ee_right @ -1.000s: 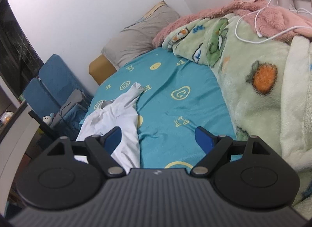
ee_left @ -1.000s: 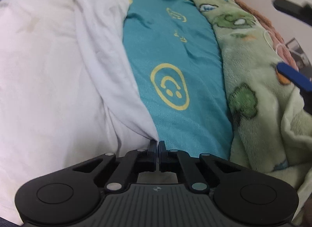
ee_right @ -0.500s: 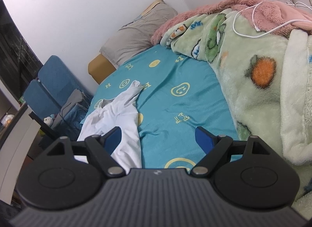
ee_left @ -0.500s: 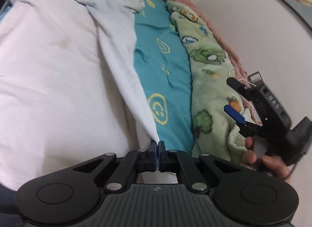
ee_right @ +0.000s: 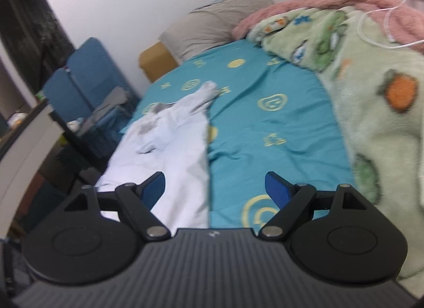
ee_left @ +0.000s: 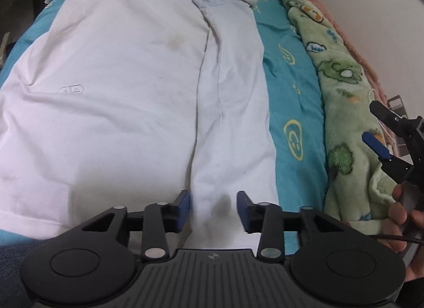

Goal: Fold clothes

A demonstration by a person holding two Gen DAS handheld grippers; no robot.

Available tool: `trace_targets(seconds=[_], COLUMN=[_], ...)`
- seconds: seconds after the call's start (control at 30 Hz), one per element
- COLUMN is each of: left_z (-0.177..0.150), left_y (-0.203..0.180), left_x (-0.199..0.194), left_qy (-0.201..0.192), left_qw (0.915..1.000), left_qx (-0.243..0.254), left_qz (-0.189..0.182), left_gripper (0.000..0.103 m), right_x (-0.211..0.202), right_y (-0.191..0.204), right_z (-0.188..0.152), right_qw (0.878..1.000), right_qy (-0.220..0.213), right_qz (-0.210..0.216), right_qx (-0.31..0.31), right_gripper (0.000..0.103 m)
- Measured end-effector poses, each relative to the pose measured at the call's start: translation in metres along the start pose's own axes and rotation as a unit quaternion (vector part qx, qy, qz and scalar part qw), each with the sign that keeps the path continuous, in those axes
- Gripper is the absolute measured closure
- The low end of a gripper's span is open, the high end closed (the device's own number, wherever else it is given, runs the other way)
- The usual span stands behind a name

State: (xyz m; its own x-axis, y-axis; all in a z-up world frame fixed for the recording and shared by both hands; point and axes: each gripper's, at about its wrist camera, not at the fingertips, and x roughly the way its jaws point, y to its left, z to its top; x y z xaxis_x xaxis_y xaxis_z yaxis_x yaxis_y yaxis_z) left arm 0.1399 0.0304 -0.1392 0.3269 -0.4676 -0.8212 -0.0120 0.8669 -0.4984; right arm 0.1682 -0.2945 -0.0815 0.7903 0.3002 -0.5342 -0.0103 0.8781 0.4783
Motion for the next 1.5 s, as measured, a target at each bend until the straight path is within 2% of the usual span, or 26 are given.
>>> trace_targets(seconds=[0.1, 0.17, 0.23, 0.27, 0.3, 0.43, 0.47, 0.67, 0.77, 0.87, 0.9, 0.93, 0.97, 1.0, 1.03, 1.07, 1.1, 1.13, 1.2, 1.27, 1.33, 1.43, 1.5], left_z=[-0.006, -0.01, -0.013, -0.014, -0.015, -0.018, -0.019, -0.026, -0.028, -0.029, -0.029, -0.029, -0.029, -0.029, -0.028, -0.028, -0.028, -0.028, -0.028, -0.029, -0.032, -0.033, -0.03], left_y=[0.007, 0.012, 0.012, 0.011, 0.011, 0.015, 0.015, 0.014, 0.013, 0.012, 0.013, 0.014, 0.014, 0.015, 0.016, 0.016, 0.015, 0.014, 0.011, 0.003, -0.007, -0.011, -0.004], left_x=[0.016, 0.024, 0.024, 0.024, 0.024, 0.024, 0.023, 0.01, 0.002, -0.005, -0.005, -0.005, -0.005, -0.005, -0.005, -0.005, -0.005, -0.006, -0.008, -0.012, -0.017, -0.027, -0.036], left_qy=[0.008, 0.01, 0.001, -0.003, -0.006, -0.009, -0.012, -0.045, -0.067, -0.097, -0.099, -0.1, -0.1, -0.099, -0.099, -0.102, -0.105, -0.108, -0.114, -0.132, -0.159, -0.189, -0.197], left_qw=[0.9998, 0.9997, 0.9999, 1.0, 1.0, 0.9996, 0.9994, 0.9979, 0.9964, 0.9941, 0.9938, 0.9936, 0.9935, 0.9934, 0.9932, 0.9928, 0.9924, 0.992, 0.991, 0.9877, 0.9817, 0.9734, 0.9719], left_qx=[-0.016, -0.023, -0.012, -0.008, -0.007, -0.019, -0.02, -0.009, 0.0, 0.016, 0.015, 0.012, 0.01, 0.008, 0.008, 0.01, 0.013, 0.019, 0.031, 0.065, 0.099, 0.129, 0.129], left_qz=[-0.004, -0.002, 0.006, 0.004, 0.0, -0.019, -0.024, -0.046, -0.051, -0.046, -0.048, -0.051, -0.054, -0.058, -0.06, -0.062, -0.063, -0.063, -0.062, -0.053, -0.031, -0.004, 0.006], left_gripper=[0.056, 0.06, 0.064, 0.068, 0.08, 0.093, 0.099, 0.1, 0.101, 0.101, 0.101, 0.101, 0.101, 0.101, 0.101, 0.101, 0.101, 0.101, 0.1, 0.1, 0.092, 0.067, 0.036], right_x=[0.008, 0.025, 0.046, 0.056, 0.066, 0.11, 0.128, 0.246, 0.296, 0.329, 0.338, 0.346, 0.354, 0.36, 0.364, 0.368, 0.368, 0.368, 0.363, 0.359, 0.357, 0.358, 0.357], right_y=[0.011, 0.026, 0.042, 0.05, 0.058, 0.09, 0.098, 0.15, 0.164, 0.175, 0.179, 0.181, 0.181, 0.18, 0.179, 0.178, 0.178, 0.178, 0.181, 0.185, 0.188, 0.187, 0.187], right_z=[-0.002, -0.001, 0.003, 0.004, 0.006, 0.013, 0.016, 0.027, 0.027, 0.021, 0.018, 0.015, 0.013, 0.012, 0.012, 0.013, 0.014, 0.016, 0.023, 0.029, 0.034, 0.035, 0.035], right_qw=[1.0, 0.999, 0.997, 0.996, 0.995, 0.989, 0.987, 0.97, 0.967, 0.961, 0.958, 0.955, 0.952, 0.953, 0.955, 0.957, 0.959, 0.962, 0.967, 0.969, 0.97, 0.969, 0.968], right_qy=[0.005, 0.011, 0.016, 0.019, 0.022, 0.033, 0.037, 0.066, 0.08, 0.083, 0.082, 0.082, 0.083, 0.084, 0.083, 0.081, 0.075, 0.065, 0.04, 0.024, 0.013, 0.029, 0.04], right_qz=[0.028, 0.034, 0.039, 0.041, 0.043, 0.052, 0.055, 0.061, 0.031, 0.012, 0.001, -0.016, -0.031, -0.04, -0.043, -0.045, -0.046, -0.044, -0.034, -0.03, -0.028, -0.037, -0.041], right_qx=[-0.012, -0.036, -0.061, -0.073, -0.086, -0.134, -0.147, -0.227, -0.24, -0.263, -0.275, -0.286, -0.292, -0.29, -0.283, -0.276, -0.27, -0.263, -0.249, -0.243, -0.239, -0.243, -0.245], right_gripper=[0.019, 0.019, 0.024, 0.024, 0.024, 0.025, 0.025, 0.027, 0.027, 0.029, 0.032, 0.044, 0.05, 0.064, 0.073, 0.077, 0.09, 0.095, 0.095, 0.095, 0.095, 0.093, 0.091])
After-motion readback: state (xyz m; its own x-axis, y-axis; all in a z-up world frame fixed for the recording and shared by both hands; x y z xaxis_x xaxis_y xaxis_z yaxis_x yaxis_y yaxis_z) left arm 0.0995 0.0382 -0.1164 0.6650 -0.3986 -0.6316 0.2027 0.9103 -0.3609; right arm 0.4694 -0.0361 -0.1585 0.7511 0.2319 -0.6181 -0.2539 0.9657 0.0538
